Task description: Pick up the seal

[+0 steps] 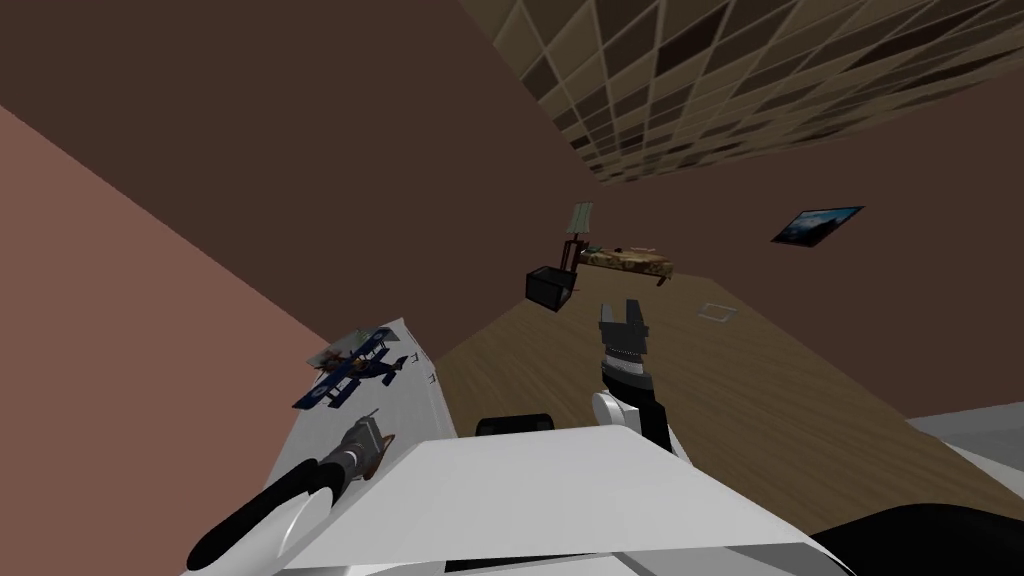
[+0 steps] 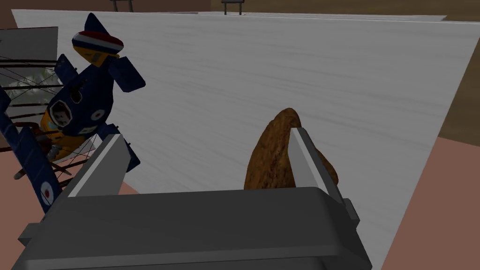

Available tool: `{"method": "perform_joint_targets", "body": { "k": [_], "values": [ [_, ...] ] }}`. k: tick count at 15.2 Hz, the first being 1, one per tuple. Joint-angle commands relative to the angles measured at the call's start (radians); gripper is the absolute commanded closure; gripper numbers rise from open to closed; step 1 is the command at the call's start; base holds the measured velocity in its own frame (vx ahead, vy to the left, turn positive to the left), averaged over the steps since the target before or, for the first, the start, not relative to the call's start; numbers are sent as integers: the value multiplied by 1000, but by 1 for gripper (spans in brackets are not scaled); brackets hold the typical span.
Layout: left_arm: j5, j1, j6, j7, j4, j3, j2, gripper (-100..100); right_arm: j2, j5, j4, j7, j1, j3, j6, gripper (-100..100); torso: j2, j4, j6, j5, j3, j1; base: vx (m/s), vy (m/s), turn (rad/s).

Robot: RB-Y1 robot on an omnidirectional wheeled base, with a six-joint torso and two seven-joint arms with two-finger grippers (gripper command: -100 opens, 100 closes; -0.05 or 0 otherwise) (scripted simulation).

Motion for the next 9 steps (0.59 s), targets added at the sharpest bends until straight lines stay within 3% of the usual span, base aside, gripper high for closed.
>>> {"method": "perform_joint_targets", "body": {
  "k": [1, 9],
  "values": [
    [25, 16, 50, 4, 4, 20, 1, -100, 0, 0, 0, 0, 0, 0, 0, 0, 0, 0, 0, 0, 0, 0, 3, 30, -149],
    [76, 46, 200, 14, 14, 66, -2, -100, 0, 0, 0, 0, 0, 0, 0, 0, 0, 0, 0, 0, 0, 0, 3, 28, -117]
  ]
}}
